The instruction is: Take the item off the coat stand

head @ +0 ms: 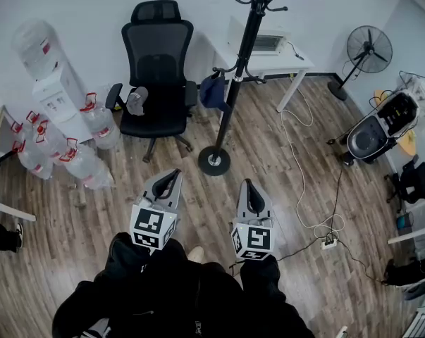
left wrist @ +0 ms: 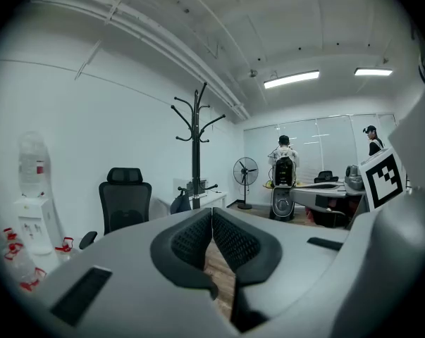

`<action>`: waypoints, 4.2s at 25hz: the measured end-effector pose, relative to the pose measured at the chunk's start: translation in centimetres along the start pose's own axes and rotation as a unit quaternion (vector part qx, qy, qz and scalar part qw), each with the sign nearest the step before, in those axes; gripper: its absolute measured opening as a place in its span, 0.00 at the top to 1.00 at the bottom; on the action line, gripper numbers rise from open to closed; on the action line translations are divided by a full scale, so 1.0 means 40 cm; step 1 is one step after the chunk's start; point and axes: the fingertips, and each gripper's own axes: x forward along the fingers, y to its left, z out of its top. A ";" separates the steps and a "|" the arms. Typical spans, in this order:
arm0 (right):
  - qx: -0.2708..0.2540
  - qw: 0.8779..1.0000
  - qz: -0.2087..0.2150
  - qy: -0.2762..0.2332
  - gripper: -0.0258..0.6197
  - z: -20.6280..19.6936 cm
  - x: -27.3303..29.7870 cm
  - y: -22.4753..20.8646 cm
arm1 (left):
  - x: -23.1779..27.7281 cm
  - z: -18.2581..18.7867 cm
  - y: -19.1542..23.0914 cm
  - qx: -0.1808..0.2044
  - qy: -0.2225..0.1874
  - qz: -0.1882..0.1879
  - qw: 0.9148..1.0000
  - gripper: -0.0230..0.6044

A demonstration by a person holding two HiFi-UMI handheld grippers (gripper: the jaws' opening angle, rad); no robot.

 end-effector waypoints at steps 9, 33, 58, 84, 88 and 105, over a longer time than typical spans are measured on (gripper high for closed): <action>-0.005 1.000 -0.002 0.001 0.94 -0.007 0.078 -0.034 | 0.084 0.007 0.042 -0.001 -0.003 0.002 1.000 0.93; 0.008 0.999 -0.016 0.043 0.94 0.006 0.780 -0.221 | 0.765 0.085 0.354 -0.013 0.035 -0.040 0.998 0.92; 0.038 0.991 -0.060 0.116 0.94 -0.143 1.122 -0.319 | 1.190 -0.084 0.476 -0.023 0.128 -0.134 0.982 0.65; 0.042 0.985 -0.098 0.135 0.94 -0.177 1.157 -0.377 | 1.311 -0.186 0.500 -0.022 0.176 -0.142 0.974 0.73; 0.041 0.985 -0.098 0.135 0.94 -0.181 1.150 -0.371 | 1.305 -0.194 0.502 -0.023 0.179 -0.134 0.974 0.79; 0.042 0.985 -0.103 0.130 0.94 -0.174 1.127 -0.390 | 1.308 -0.182 0.502 -0.025 0.181 -0.110 0.977 0.91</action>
